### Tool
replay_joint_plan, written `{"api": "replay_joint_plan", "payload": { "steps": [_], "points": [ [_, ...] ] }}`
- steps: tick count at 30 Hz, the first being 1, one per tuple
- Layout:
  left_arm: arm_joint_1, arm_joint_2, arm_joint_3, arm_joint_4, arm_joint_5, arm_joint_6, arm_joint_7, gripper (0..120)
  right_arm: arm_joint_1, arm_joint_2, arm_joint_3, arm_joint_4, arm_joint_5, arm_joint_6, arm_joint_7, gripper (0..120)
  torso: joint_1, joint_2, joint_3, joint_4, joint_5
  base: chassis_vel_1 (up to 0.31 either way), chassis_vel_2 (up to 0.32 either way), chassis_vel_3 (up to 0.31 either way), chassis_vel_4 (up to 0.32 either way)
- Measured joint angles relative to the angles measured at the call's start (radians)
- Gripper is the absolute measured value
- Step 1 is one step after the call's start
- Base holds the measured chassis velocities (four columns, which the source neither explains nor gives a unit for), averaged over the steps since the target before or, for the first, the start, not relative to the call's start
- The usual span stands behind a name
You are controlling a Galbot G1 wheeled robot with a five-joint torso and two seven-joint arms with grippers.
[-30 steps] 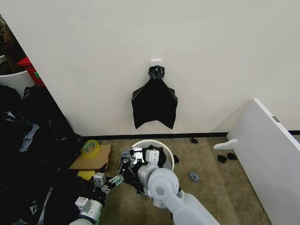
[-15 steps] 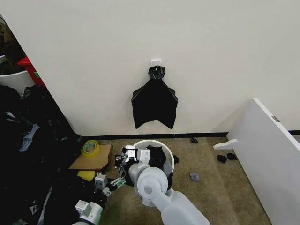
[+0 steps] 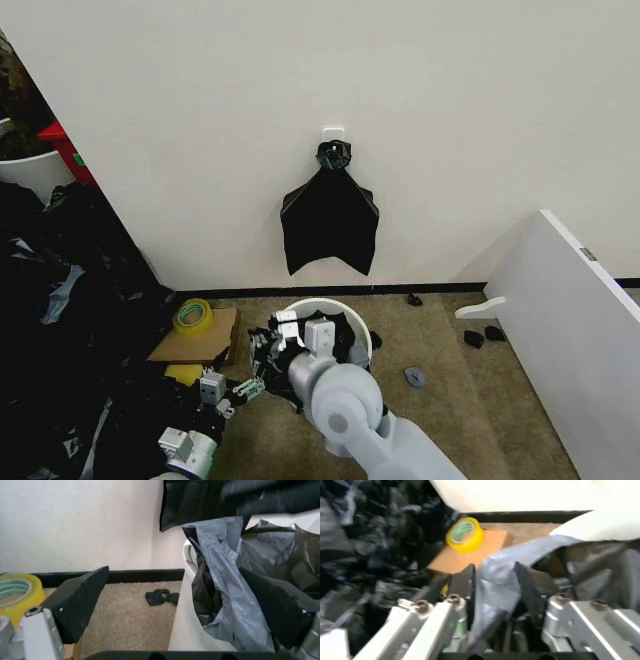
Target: Place the garbage bag over the trash bin.
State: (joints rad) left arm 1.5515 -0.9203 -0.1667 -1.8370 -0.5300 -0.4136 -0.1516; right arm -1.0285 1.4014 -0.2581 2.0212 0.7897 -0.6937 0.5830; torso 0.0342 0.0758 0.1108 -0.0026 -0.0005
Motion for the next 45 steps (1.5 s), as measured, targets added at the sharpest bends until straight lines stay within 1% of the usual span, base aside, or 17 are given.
{"api": "replay_joint_plan", "payload": {
  "steps": [4, 6, 8, 11, 12, 13, 15, 18, 19, 22, 23, 26, 28, 30, 31, 41, 45],
  "points": [
    [0.002, 0.007, -0.002, -0.012, -0.001, 0.001, 0.001, 100, 0.008, 0.018, -0.007, -0.027, -0.007, -0.029, 0.025, 53, 0.000, 0.000, 0.000, 0.0001, 0.0000, 0.000, 0.000, 0.000, 0.000],
    [0.002, 0.007, -0.002, -0.012, -0.001, 0.001, 0.001, 100, 0.009, 0.019, -0.006, -0.028, -0.002, -0.030, 0.027, 55, 0.000, 0.000, 0.000, 0.0001, 0.0000, 0.000, 0.000, 0.000, 0.000],
    [0.002, 0.007, -0.002, -0.012, -0.003, 0.001, 0.002, 100, 0.011, 0.028, 0.001, -0.045, 0.053, -0.036, 0.036, 68, 0.000, 0.000, 0.000, 0.0001, -0.0001, 0.000, 0.000, 0.000, 0.000],
    [0.002, 0.007, -0.001, -0.012, -0.003, 0.001, 0.003, 100, 0.013, 0.036, 0.004, -0.059, 0.064, -0.034, 0.036, 72, 0.000, 0.000, 0.000, 0.0001, 0.0000, 0.000, 0.000, 0.000, 0.000],
    [0.002, 0.007, 0.000, -0.012, -0.003, 0.001, 0.004, 100, 0.015, 0.039, 0.004, -0.063, 0.066, -0.031, 0.036, 69, 0.000, 0.000, 0.000, 0.0001, -0.0001, 0.000, 0.000, 0.000, 0.000],
    [0.001, 0.007, 0.001, -0.011, -0.003, 0.001, 0.004, 100, 0.016, 0.041, 0.004, -0.063, 0.069, -0.025, 0.036, 63, 0.000, 0.000, 0.000, 0.0002, -0.0001, 0.000, 0.000, 0.000, 0.000],
    [0.001, 0.007, 0.001, -0.010, -0.003, 0.001, 0.004, 100, 0.017, 0.041, 0.004, -0.063, 0.070, -0.022, 0.036, 59, 0.000, 0.000, 0.000, 0.0001, -0.0001, 0.000, 0.000, 0.000, 0.000],
    [-0.001, 0.007, 0.003, -0.009, -0.003, 0.001, 0.004, 100, 0.021, 0.039, 0.003, -0.063, 0.073, -0.012, 0.036, 45, 0.000, 0.000, 0.000, 0.0001, -0.0001, 0.000, 0.000, 0.000, 0.000],
    [-0.001, 0.007, 0.003, -0.009, -0.003, 0.001, 0.004, 100, 0.021, 0.039, 0.003, -0.063, 0.073, -0.012, 0.036, 45, 0.000, 0.000, 0.000, 0.0001, -0.0001, 0.000, 0.000, 0.000, 0.000],
    [-0.002, 0.006, 0.003, -0.008, -0.004, 0.002, 0.004, 100, 0.024, 0.039, 0.000, -0.069, 0.074, -0.009, 0.034, 31, 0.000, 0.000, 0.000, 0.0001, -0.0001, 0.000, 0.000, 0.000, 0.000],
    [-0.002, 0.006, 0.003, -0.008, -0.004, 0.002, 0.004, 100, 0.024, 0.039, 0.000, -0.069, 0.074, -0.009, 0.034, 31, 0.000, 0.000, 0.000, 0.0001, -0.0001, 0.000, 0.000, 0.000, 0.000],
    [0.001, 0.005, 0.003, -0.008, -0.004, 0.002, 0.004, 100, 0.031, 0.044, -0.006, -0.077, 0.072, 0.000, 0.032, 15, 0.000, 0.000, 0.000, 0.0002, -0.0001, 0.000, 0.000, 0.000, 0.000],
    [0.001, 0.005, 0.002, -0.008, -0.004, 0.002, 0.004, 100, 0.034, 0.045, -0.008, -0.079, 0.072, 0.002, 0.032, 12, 0.000, 0.000, 0.000, 0.0001, -0.0001, 0.000, 0.000, 0.000, 0.000],
    [0.002, 0.005, 0.002, -0.009, -0.003, 0.002, 0.004, 100, 0.041, 0.049, -0.012, -0.086, 0.071, 0.010, 0.032, 2, 0.000, 0.000, 0.000, 0.0001, -0.0001, 0.000, 0.000, 0.000, 0.000],
    [0.002, 0.004, 0.002, -0.010, -0.002, 0.002, 0.004, 100, 0.042, 0.050, -0.013, -0.089, 0.071, 0.013, 0.033, 0, 0.000, 0.000, 0.000, 0.0001, -0.0001, 0.000, 0.000, 0.000, 0.000],
    [0.005, 0.004, 0.004, -0.012, 0.018, 0.002, 0.005, 100, 0.056, 0.073, -0.021, -0.122, 0.070, 0.045, 0.037, 0, 0.000, 0.000, 0.000, 0.0001, -0.0001, 0.000, 0.000, 0.000, 0.000],
    [0.012, 0.005, 0.003, -0.017, 0.047, -0.009, 0.007, 100, 0.071, 0.096, -0.023, -0.144, 0.068, 0.055, 0.046, 0, 0.000, 0.000, 0.000, 0.0001, -0.0001, 0.000, 0.000, 0.000, 0.000]
  ]
}}
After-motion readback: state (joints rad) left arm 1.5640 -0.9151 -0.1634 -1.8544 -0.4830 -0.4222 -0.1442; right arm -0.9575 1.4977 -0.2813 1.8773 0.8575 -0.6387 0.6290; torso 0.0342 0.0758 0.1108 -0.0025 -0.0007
